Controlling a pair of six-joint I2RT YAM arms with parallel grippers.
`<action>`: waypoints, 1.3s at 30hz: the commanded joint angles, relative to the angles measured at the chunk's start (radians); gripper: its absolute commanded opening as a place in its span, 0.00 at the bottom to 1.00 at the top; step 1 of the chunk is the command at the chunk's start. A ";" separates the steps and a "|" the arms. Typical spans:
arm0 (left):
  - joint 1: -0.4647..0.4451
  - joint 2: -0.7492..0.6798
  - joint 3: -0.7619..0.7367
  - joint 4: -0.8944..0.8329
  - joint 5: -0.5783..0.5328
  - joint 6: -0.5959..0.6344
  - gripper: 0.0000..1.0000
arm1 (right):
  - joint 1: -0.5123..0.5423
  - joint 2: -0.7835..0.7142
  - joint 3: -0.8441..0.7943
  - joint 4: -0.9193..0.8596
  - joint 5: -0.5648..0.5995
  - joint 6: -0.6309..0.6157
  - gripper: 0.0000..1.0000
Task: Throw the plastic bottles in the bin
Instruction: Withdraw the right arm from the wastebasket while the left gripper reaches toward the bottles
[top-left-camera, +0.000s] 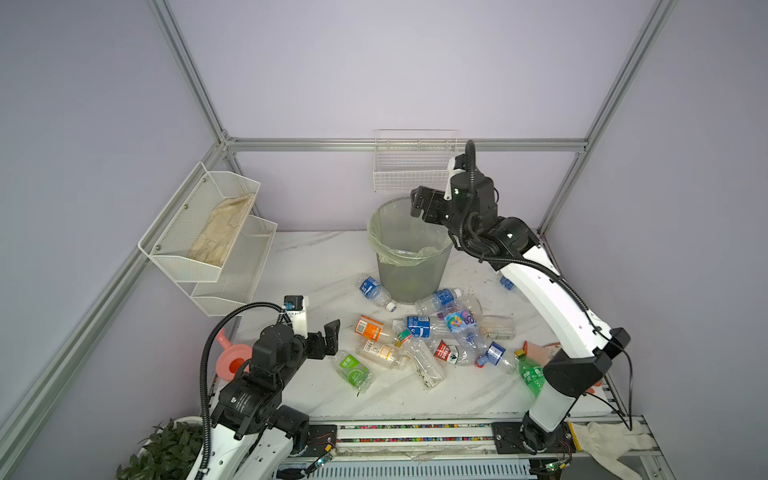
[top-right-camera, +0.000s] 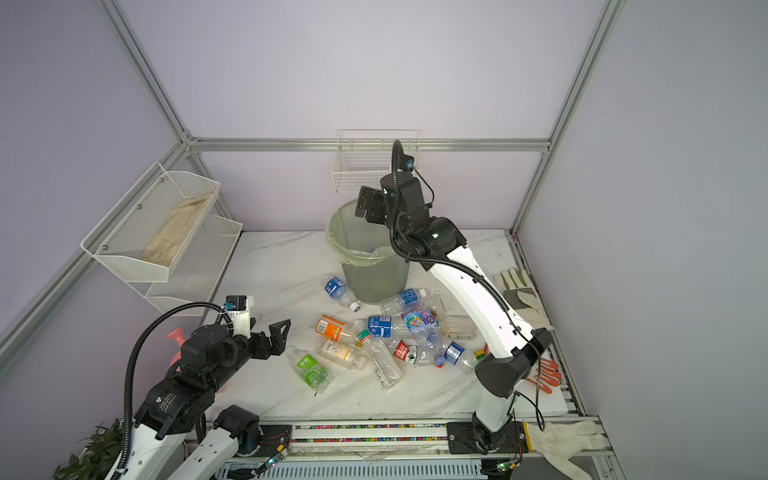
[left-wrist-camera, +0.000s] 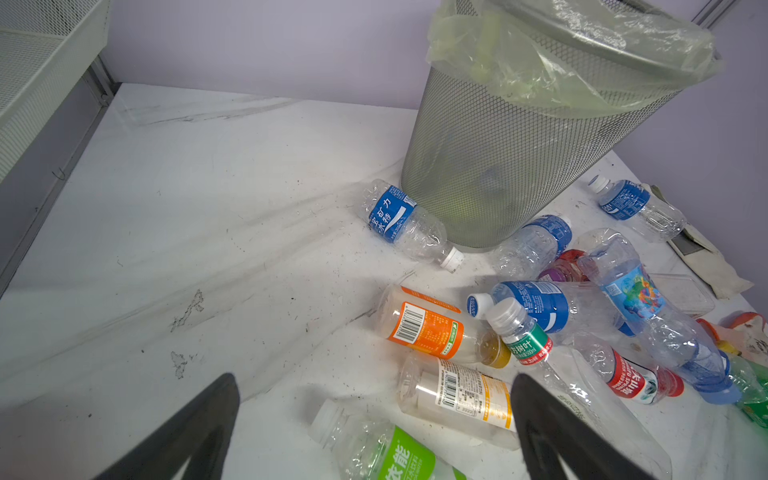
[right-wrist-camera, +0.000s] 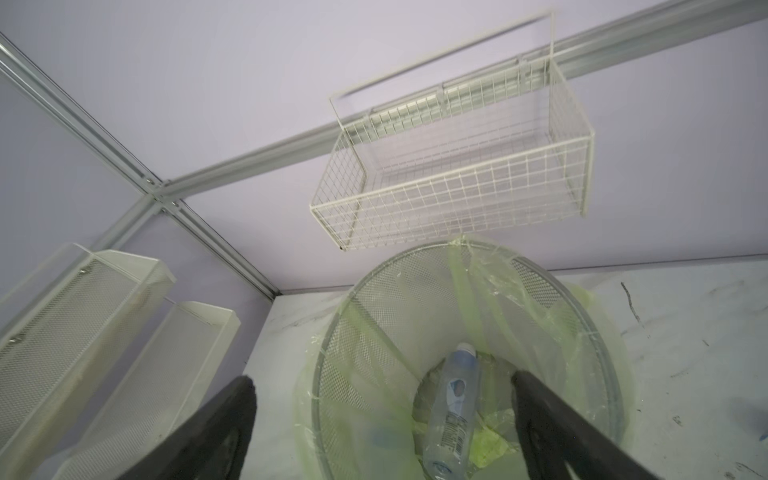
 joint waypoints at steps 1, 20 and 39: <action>-0.009 0.001 -0.022 0.018 -0.003 0.013 1.00 | 0.002 -0.048 -0.068 0.085 -0.039 0.030 0.97; -0.016 0.032 -0.020 0.013 -0.002 -0.010 1.00 | -0.047 -0.497 -0.674 0.132 -0.045 0.240 0.97; -0.128 0.252 0.114 -0.106 0.102 -0.405 0.92 | -0.047 -0.749 -1.049 -0.056 -0.168 0.171 0.95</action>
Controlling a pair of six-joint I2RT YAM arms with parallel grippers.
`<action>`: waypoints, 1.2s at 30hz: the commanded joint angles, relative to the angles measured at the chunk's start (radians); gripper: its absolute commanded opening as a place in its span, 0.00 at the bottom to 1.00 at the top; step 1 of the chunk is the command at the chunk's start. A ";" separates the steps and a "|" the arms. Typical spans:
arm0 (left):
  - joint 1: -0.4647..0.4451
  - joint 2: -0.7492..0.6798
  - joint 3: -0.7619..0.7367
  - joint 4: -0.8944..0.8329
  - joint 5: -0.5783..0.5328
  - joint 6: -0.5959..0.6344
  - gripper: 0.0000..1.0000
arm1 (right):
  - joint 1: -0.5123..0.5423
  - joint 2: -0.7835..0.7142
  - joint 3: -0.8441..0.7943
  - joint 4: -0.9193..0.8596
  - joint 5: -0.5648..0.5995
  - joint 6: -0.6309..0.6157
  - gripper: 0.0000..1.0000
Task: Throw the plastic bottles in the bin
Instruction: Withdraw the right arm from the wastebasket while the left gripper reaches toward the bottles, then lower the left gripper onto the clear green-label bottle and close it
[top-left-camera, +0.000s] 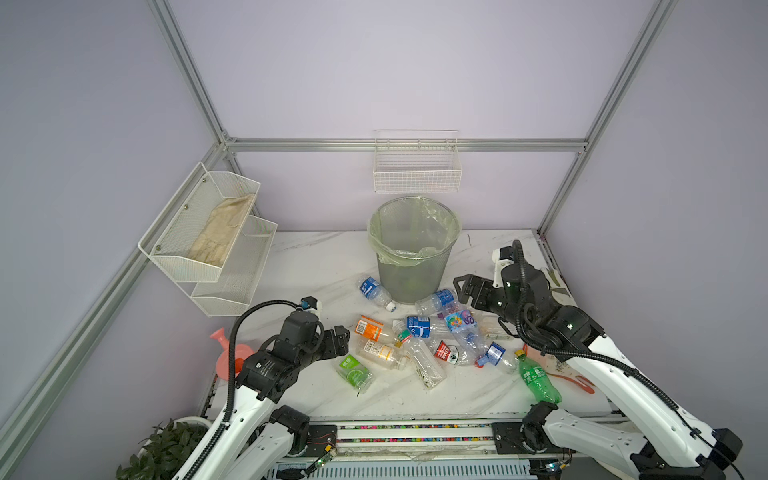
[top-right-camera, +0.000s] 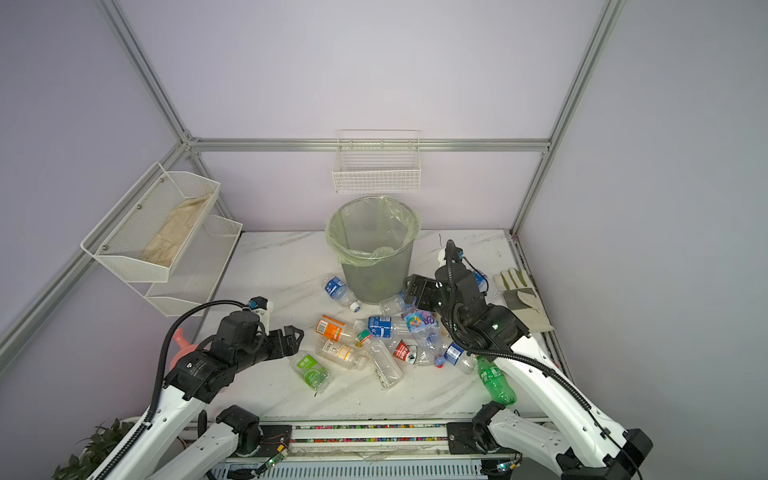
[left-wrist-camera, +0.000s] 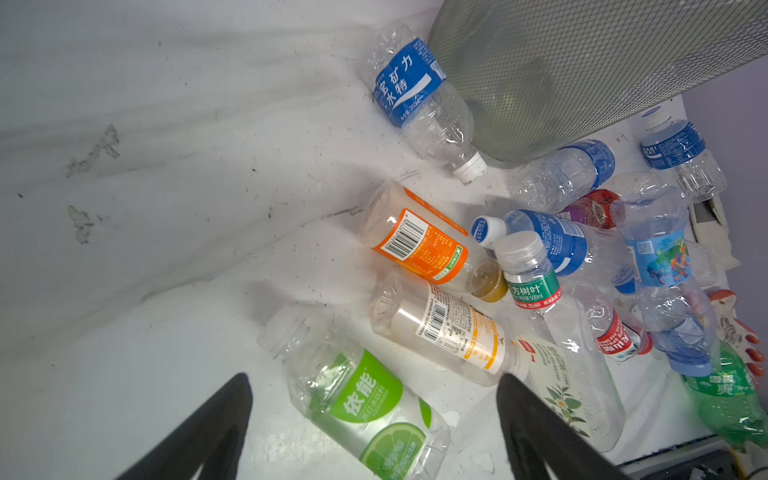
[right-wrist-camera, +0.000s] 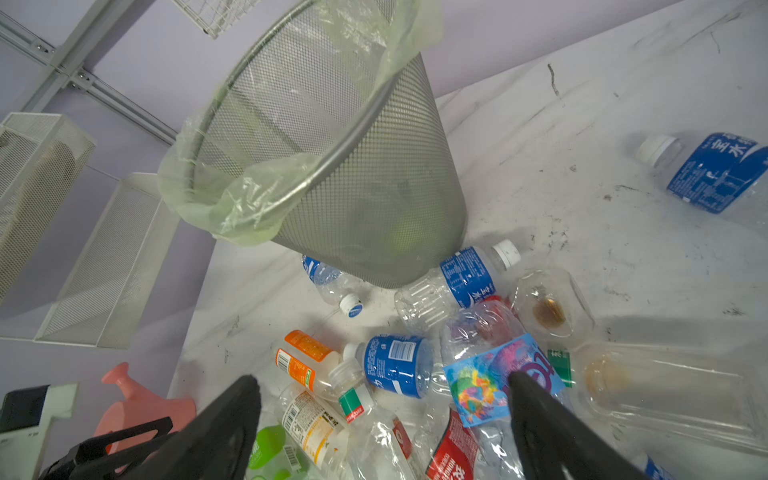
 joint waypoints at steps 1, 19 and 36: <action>-0.090 0.008 0.113 0.018 -0.014 -0.125 0.93 | 0.002 -0.041 -0.041 -0.035 -0.018 -0.003 0.95; -0.656 0.343 0.117 0.352 -0.271 -0.487 1.00 | 0.002 -0.054 -0.088 -0.023 0.028 0.060 0.94; -0.717 0.678 0.193 0.591 -0.229 -0.617 0.99 | 0.001 -0.103 -0.162 -0.010 0.015 0.073 0.94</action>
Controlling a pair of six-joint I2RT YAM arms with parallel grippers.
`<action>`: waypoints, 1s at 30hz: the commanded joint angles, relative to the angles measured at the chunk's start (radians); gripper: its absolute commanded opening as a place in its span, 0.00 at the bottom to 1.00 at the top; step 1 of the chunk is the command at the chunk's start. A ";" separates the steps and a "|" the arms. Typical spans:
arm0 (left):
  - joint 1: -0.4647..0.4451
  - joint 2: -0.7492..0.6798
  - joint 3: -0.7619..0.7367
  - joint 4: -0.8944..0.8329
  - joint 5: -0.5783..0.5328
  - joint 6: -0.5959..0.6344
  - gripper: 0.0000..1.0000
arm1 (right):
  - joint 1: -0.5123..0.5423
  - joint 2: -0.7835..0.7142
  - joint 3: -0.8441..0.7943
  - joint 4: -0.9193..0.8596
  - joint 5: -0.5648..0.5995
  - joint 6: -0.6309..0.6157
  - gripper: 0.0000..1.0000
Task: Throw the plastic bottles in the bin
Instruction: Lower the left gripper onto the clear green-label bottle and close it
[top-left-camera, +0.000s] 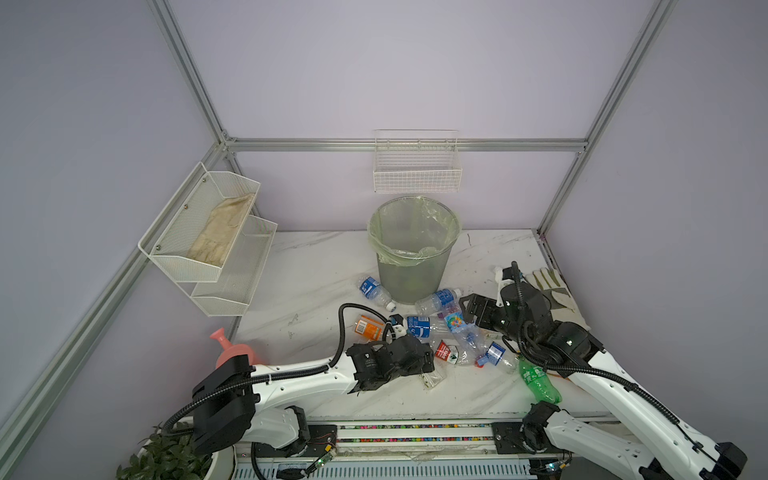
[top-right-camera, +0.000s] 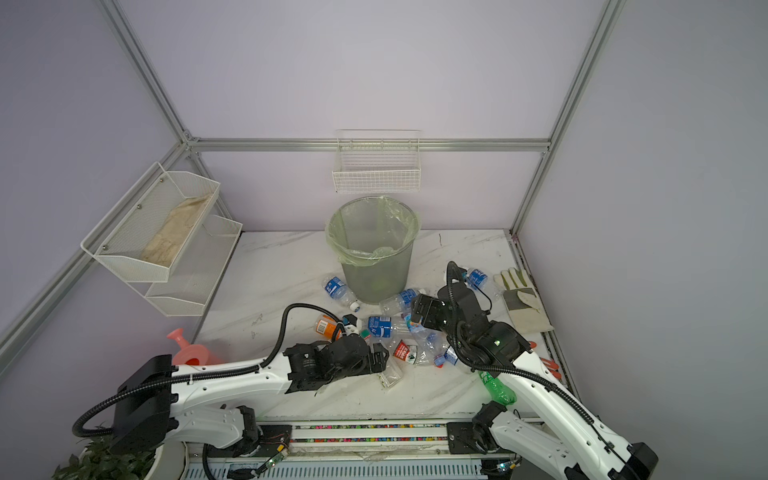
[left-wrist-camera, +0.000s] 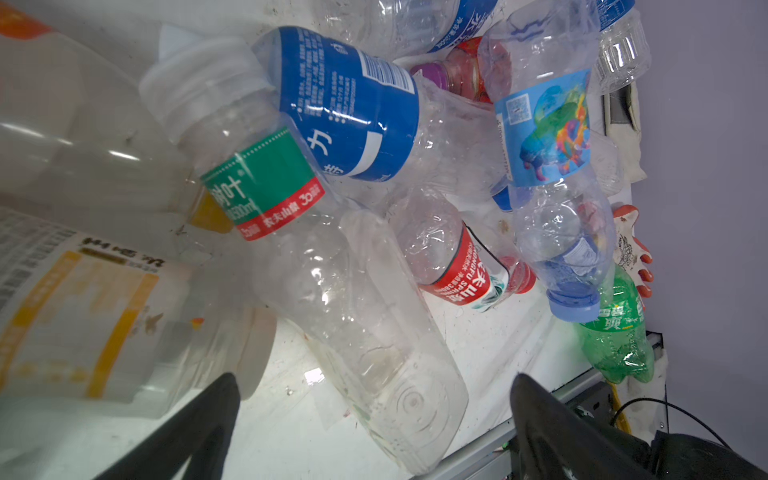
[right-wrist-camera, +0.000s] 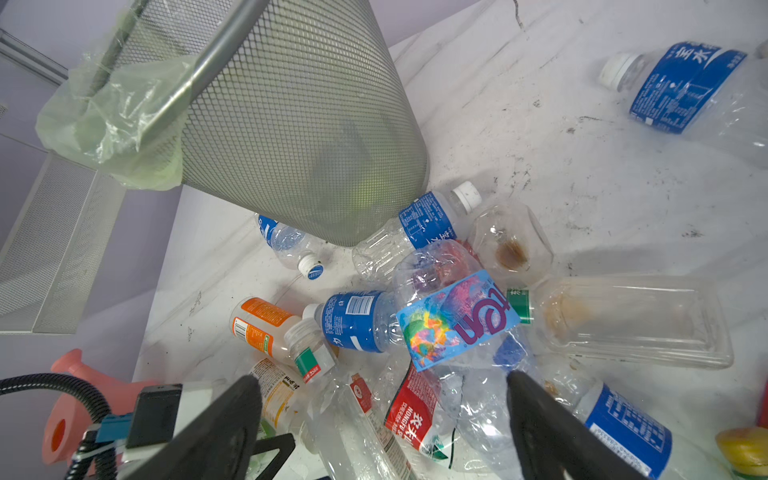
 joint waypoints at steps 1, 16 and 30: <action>-0.009 0.050 0.105 0.071 0.004 -0.048 1.00 | 0.001 -0.019 -0.015 0.011 0.004 0.007 0.94; -0.014 0.148 0.128 0.084 -0.003 -0.089 0.97 | 0.001 -0.018 -0.029 0.019 0.028 -0.006 0.95; -0.014 0.203 0.115 0.116 -0.016 -0.106 0.86 | 0.001 -0.026 -0.051 0.023 0.035 -0.005 0.95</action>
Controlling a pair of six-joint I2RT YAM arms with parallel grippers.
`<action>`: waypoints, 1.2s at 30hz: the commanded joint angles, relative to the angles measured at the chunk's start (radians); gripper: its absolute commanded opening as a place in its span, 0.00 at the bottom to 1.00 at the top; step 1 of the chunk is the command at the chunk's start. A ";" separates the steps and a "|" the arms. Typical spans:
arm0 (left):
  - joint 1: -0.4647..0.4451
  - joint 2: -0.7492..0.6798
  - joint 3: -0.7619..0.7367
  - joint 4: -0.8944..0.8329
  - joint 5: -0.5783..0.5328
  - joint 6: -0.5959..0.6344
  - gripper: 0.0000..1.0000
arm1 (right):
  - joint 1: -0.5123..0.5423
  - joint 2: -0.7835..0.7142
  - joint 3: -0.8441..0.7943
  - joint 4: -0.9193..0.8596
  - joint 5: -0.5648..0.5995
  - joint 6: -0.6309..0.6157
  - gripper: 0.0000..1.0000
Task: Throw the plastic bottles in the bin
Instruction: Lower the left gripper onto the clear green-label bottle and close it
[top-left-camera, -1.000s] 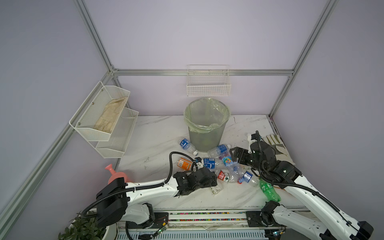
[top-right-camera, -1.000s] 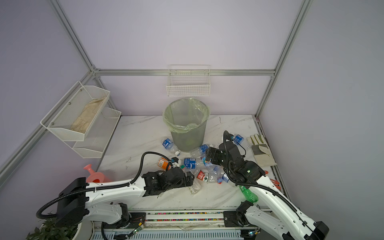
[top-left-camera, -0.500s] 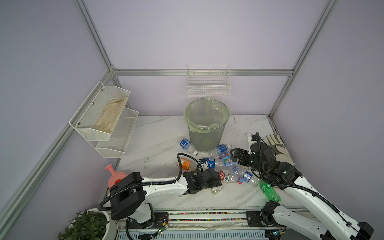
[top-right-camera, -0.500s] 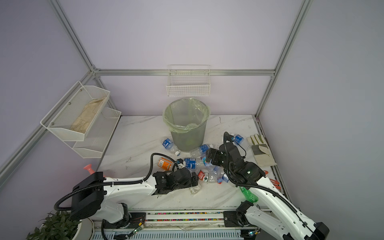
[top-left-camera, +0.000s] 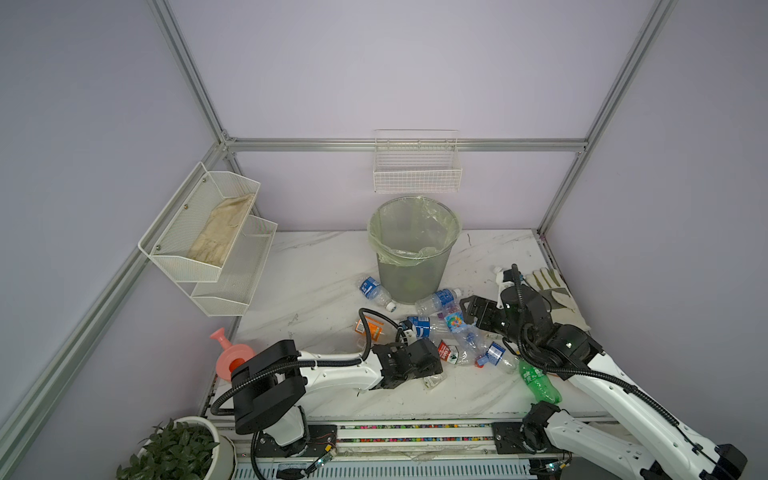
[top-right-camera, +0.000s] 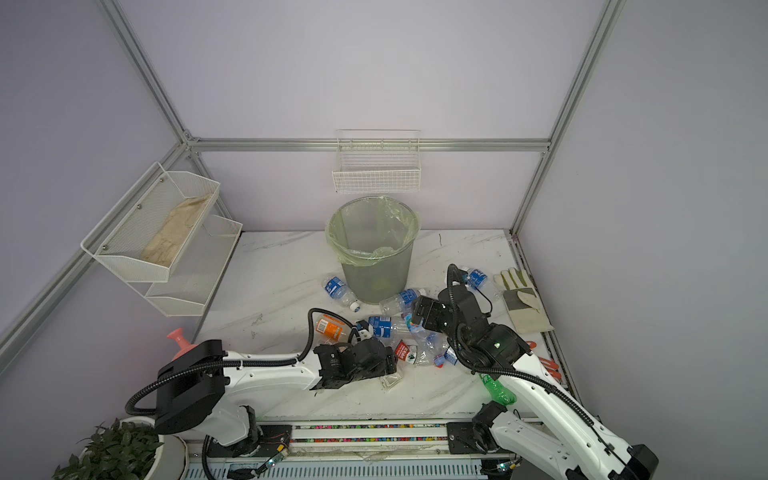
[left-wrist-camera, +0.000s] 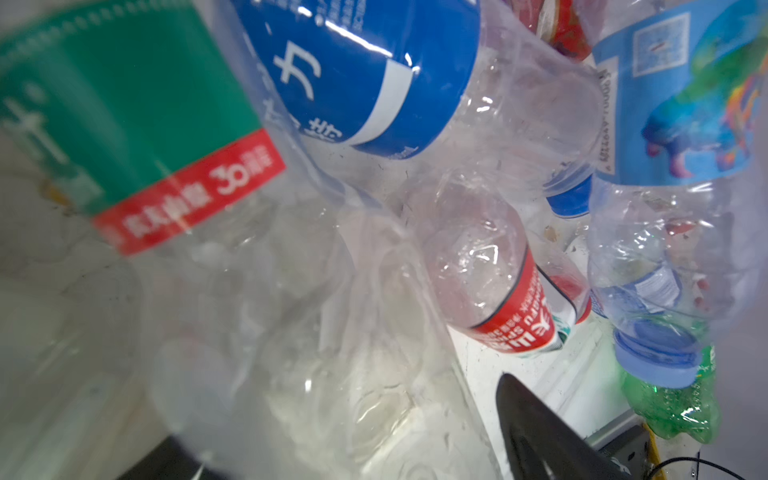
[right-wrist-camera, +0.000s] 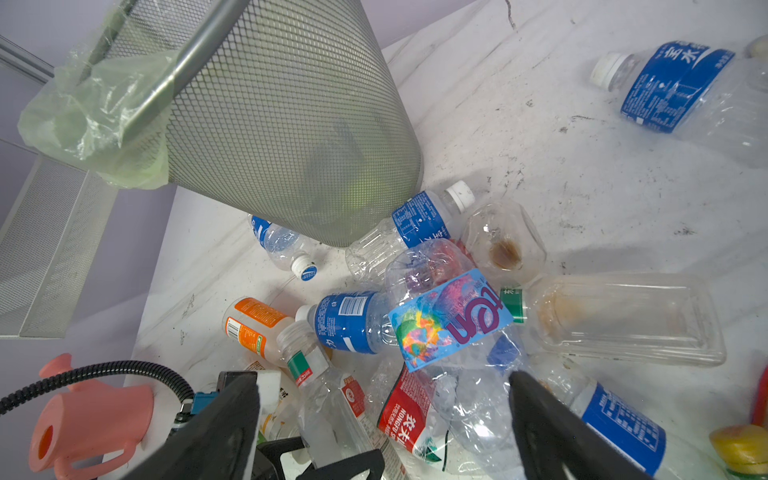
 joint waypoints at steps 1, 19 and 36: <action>-0.001 0.004 0.074 0.034 -0.023 -0.022 0.84 | 0.001 -0.017 -0.016 0.008 0.021 -0.003 0.95; -0.007 -0.044 0.094 -0.025 -0.075 -0.005 0.51 | 0.002 -0.055 -0.032 0.000 0.021 0.013 0.96; -0.042 -0.095 0.175 -0.120 -0.142 0.028 0.49 | 0.001 -0.074 -0.046 -0.003 0.023 0.016 0.96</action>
